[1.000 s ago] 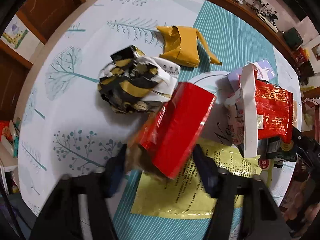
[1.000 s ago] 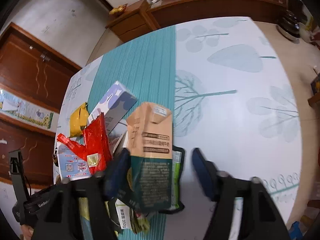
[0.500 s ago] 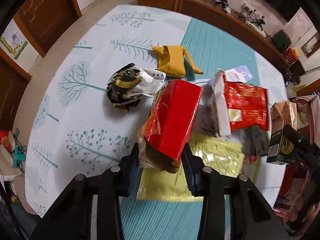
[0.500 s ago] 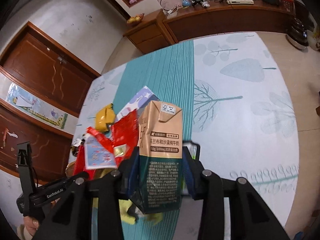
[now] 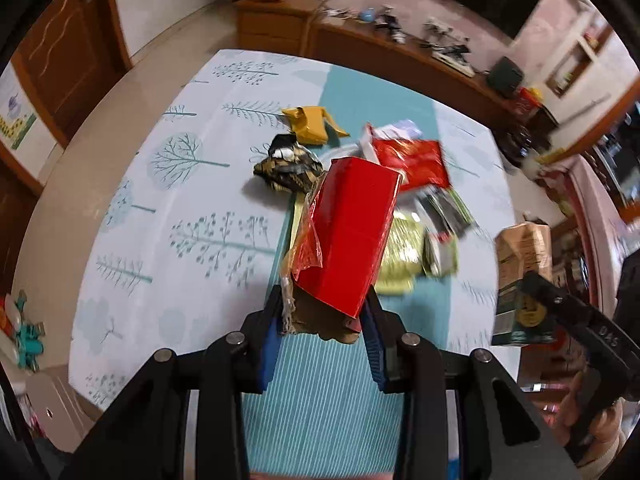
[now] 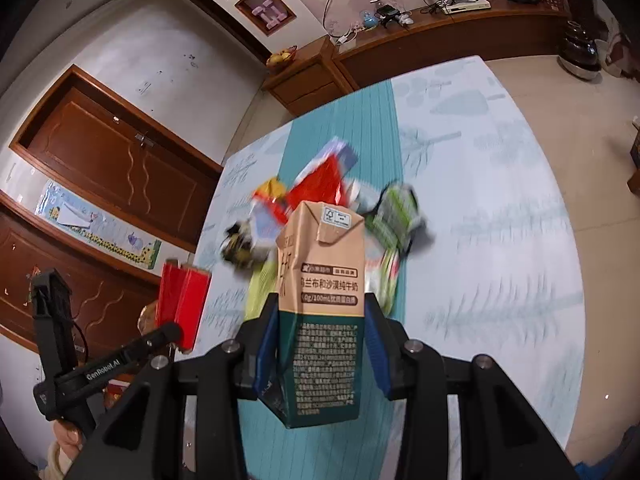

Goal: Collect trash
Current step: 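Lift the red box and milk carton off the table with both tools, then carry the red box and milk carton down over the floor bin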

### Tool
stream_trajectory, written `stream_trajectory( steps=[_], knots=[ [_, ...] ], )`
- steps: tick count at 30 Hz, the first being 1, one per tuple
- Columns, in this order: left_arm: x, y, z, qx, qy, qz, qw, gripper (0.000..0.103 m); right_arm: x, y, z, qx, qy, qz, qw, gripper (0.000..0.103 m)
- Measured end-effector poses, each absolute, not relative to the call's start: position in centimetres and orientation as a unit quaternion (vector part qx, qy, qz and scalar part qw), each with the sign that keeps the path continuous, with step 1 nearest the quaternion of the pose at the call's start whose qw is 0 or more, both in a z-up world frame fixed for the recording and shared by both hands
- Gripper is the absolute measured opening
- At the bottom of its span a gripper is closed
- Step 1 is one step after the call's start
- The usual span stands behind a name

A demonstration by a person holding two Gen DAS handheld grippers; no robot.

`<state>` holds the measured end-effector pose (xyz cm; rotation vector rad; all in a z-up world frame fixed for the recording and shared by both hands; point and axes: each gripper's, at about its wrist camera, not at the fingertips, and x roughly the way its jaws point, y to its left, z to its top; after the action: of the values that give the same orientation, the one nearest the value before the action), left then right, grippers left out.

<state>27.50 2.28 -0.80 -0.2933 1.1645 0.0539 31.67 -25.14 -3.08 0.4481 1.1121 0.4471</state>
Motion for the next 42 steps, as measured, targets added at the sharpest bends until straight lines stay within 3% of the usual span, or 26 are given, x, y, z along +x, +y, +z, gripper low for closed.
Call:
stream_trajectory(
  steps=[13,26,33,42],
  knots=[
    [9.6,4.7,1.3,-0.085,0.545,-0.092,0.829,0.035,10.1,-19.7,-1.8,0.266,0.51,0.16,0.802,0.04],
    [-1.2,4.9,-3.5,-0.072,0.599,-0.138,0.786,0.035,-1.9,-15.7,-6.7,0.244,0.577,0.118,0.77,0.04],
    [-2.5,2.5,-12.0,-0.073,0.653,-0.129,0.743,0.035,-3.3,-15.9,-14.3,0.218,0.618,0.101,0.749,0.04],
    [-0.5,-0.5,-27.5,-0.049,0.677,-0.099,0.728,0.036,-1.5,-16.8,-30.0,0.184,0.659,0.095,0.723,0.04]
  ],
)
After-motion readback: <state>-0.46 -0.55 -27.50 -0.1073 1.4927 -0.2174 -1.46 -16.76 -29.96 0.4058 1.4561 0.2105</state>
